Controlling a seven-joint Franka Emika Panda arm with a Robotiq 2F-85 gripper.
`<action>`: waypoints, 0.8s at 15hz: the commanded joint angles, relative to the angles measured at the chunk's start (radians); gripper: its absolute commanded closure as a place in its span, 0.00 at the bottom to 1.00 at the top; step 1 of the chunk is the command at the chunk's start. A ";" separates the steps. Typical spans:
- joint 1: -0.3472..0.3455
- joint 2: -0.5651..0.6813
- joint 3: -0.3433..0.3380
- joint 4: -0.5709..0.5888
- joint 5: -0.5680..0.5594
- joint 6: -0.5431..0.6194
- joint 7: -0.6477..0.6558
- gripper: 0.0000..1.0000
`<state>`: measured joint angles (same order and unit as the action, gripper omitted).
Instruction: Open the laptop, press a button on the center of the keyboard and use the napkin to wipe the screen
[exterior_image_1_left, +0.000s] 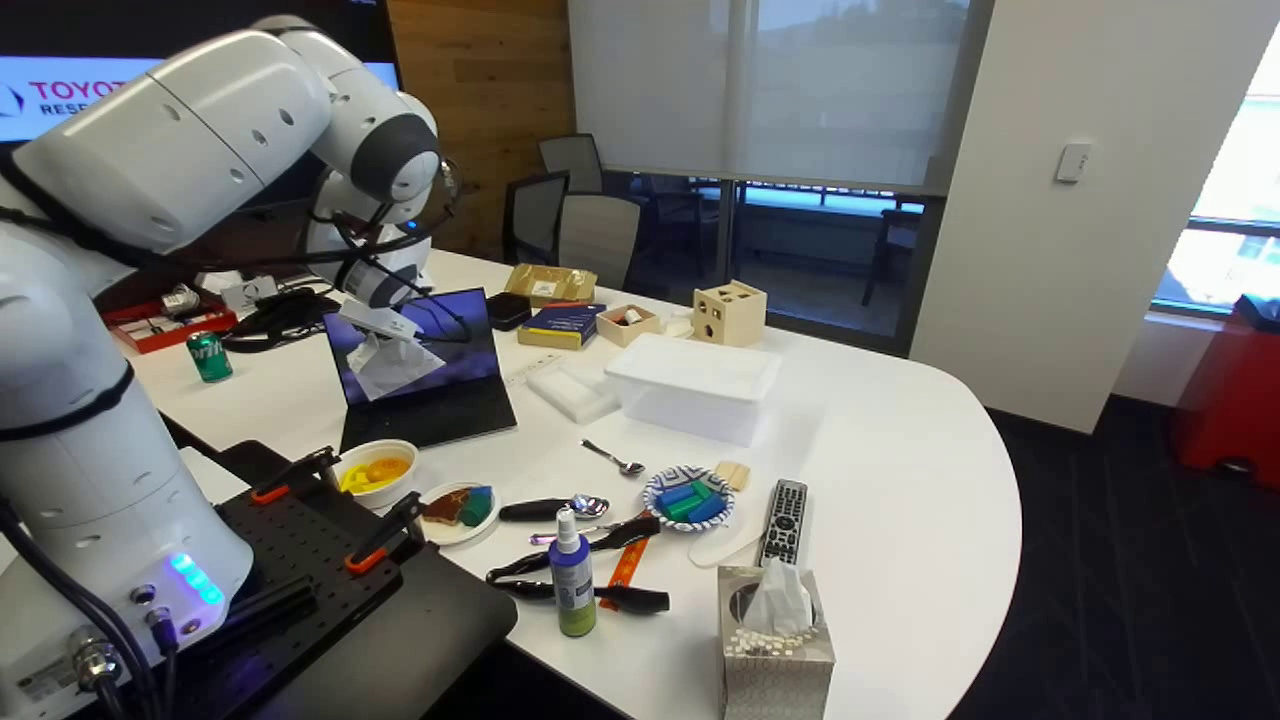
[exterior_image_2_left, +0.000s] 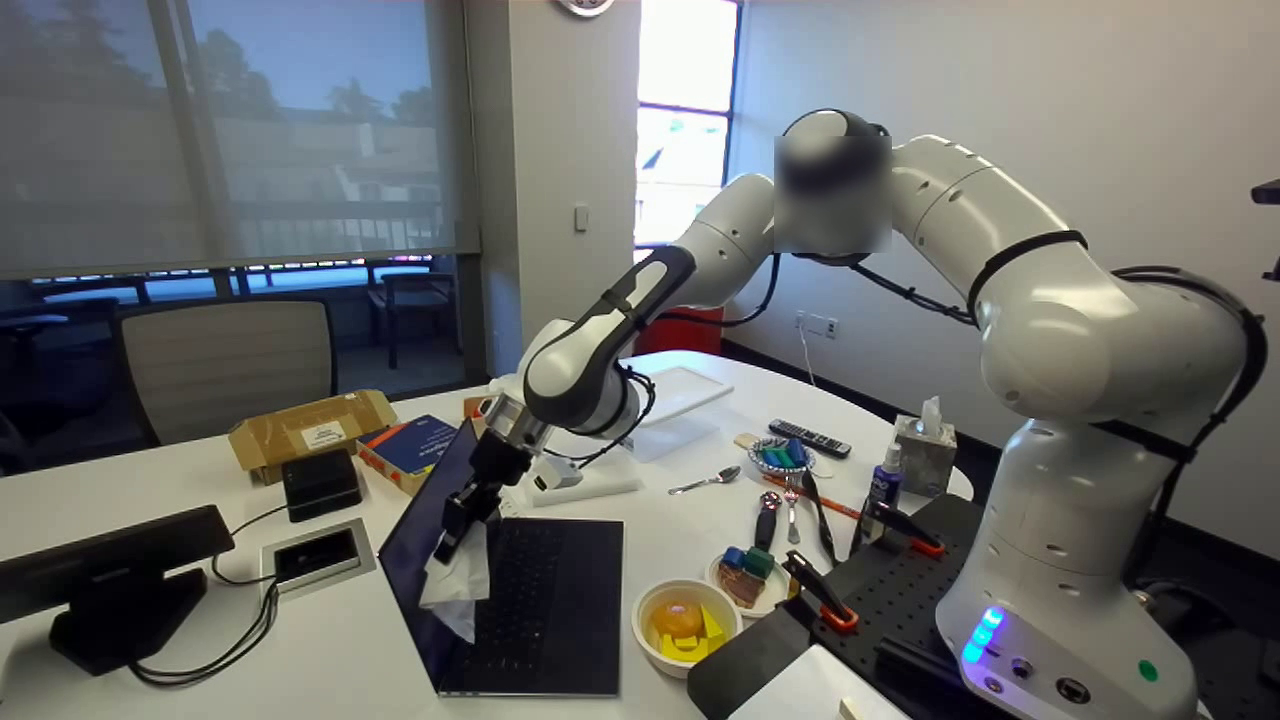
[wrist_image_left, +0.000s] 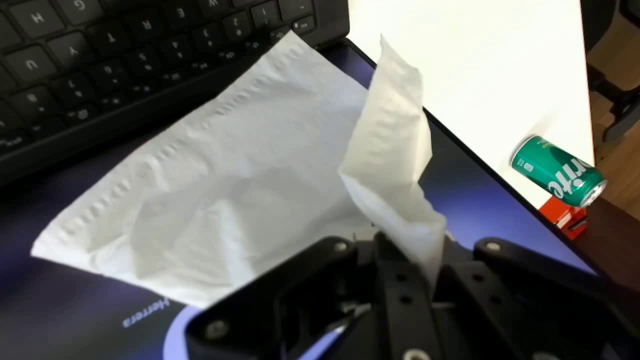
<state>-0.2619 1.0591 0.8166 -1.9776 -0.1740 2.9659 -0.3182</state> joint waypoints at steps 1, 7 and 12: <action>-0.014 -0.029 0.022 -0.024 0.021 -0.016 -0.049 1.00; -0.055 -0.046 0.049 -0.036 0.024 0.006 -0.063 1.00; -0.092 -0.057 0.058 -0.014 0.027 0.022 -0.055 1.00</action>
<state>-0.3306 1.0439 0.8705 -1.9768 -0.1740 2.9708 -0.3519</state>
